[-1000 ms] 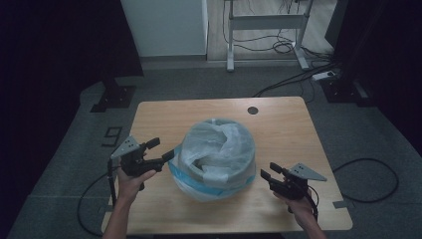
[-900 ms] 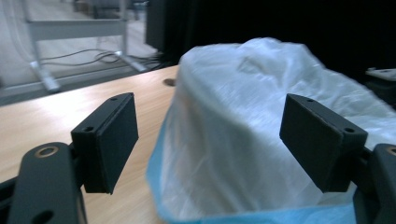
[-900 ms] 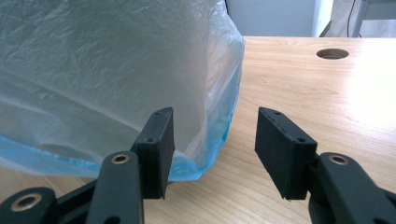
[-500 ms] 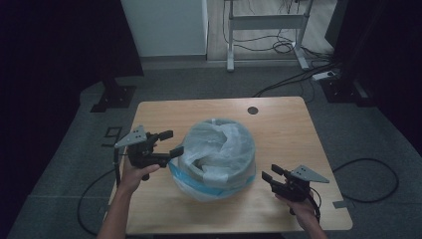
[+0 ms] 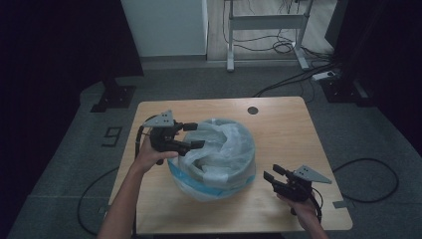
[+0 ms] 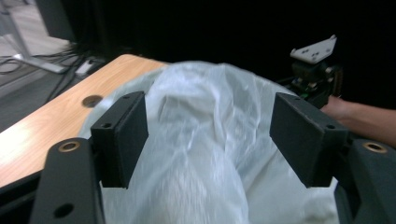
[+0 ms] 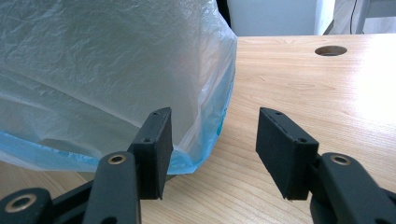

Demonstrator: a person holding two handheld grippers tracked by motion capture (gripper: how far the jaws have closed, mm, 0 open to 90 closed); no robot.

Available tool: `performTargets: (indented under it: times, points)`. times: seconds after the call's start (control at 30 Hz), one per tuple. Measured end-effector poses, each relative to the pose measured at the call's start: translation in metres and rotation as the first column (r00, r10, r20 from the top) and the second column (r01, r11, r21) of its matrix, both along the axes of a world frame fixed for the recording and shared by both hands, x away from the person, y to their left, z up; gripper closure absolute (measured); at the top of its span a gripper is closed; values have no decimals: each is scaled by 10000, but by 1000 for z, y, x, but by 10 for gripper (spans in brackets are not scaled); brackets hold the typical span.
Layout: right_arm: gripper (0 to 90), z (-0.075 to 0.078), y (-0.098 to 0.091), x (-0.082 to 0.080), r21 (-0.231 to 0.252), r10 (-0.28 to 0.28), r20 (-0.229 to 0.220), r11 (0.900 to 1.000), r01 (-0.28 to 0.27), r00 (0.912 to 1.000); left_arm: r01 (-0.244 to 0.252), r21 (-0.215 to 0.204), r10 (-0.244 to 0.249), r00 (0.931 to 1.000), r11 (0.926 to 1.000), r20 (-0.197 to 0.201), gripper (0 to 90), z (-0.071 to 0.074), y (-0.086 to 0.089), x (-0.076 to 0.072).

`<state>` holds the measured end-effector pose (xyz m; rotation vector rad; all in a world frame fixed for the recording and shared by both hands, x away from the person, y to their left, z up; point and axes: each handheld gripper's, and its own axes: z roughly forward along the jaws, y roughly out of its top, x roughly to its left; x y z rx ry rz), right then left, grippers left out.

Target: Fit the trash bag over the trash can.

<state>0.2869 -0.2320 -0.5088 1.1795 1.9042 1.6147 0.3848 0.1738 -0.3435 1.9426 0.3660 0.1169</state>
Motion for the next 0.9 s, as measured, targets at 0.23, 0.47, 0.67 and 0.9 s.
performTargets:
  times: [0.23, 0.47, 0.67, 0.9]
  points:
    - [449, -1, -1, 1, 70, -48, -68, 10000, 48, 10000, 687, 290, -680, 9974, 9972, -250, 315, 10, -28, 15]
    - [449, -1, 0, 0, 72, 6, -78, 10000, -5, 10000, 1365, 981, -1303, 9892, 9858, -671, 340, 12, -67, 29]
    - [449, -1, 1, 0, 96, 32, -59, 9999, -31, 10000, 1577, 2278, -1419, 9863, 9609, -844, 394, 7, -93, 37]
    - [449, -1, 1, -1, 36, 31, -50, 10000, -31, 10000, 1435, 4155, -1011, 9873, 8982, -1225, 523, -5, -115, 41]
